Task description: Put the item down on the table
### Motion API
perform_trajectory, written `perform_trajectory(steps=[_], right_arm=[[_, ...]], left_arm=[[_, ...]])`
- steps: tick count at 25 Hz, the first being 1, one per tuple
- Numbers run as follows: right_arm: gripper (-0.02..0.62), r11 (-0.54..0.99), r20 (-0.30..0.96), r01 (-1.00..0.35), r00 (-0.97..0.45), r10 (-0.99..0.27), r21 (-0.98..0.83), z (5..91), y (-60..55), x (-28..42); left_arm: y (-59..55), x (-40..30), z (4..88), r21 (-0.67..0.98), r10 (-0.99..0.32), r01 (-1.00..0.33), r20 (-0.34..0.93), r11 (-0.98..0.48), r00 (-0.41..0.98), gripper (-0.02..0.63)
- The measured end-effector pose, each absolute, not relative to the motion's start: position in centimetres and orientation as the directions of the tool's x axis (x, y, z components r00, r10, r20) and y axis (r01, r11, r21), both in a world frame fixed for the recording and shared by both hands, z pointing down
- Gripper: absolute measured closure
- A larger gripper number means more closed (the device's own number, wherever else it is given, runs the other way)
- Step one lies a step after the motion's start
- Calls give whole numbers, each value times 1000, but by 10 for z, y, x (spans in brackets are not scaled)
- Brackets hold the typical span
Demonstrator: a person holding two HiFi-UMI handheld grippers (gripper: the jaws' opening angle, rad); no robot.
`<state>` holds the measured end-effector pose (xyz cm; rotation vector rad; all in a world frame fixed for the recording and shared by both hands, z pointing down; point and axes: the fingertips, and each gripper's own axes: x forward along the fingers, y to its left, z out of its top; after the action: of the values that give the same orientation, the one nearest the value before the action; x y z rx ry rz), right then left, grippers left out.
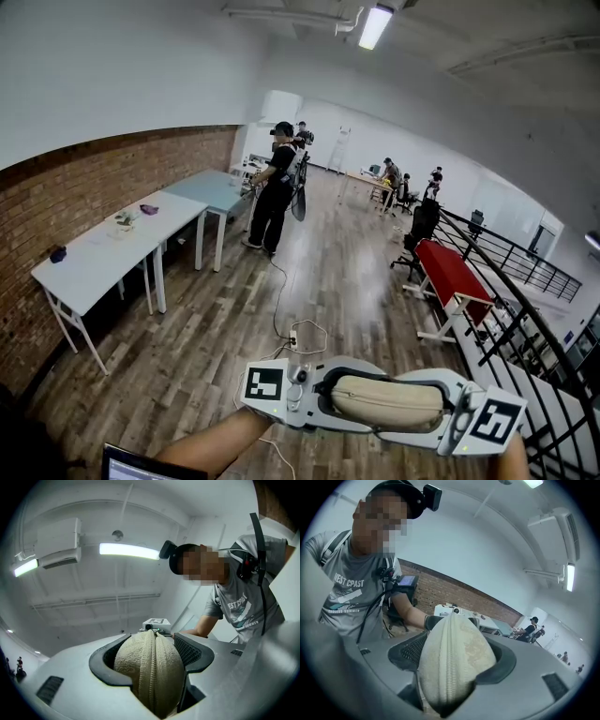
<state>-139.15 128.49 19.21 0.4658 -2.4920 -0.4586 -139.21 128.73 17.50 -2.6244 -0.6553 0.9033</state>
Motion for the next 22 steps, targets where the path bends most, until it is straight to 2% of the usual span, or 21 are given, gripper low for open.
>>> perform_trajectory(steps=[14, 22], right_arm=[[310, 890, 503, -194, -766, -400, 412, 193, 1253, -1383], [310, 885, 536, -219, -728, -429, 411, 199, 1226, -1364]], left_arm=[[1254, -1383, 177, -393, 489, 311, -529, -866, 693, 314], [1228, -1366, 181, -405, 521, 336, -555, -850, 649, 314]])
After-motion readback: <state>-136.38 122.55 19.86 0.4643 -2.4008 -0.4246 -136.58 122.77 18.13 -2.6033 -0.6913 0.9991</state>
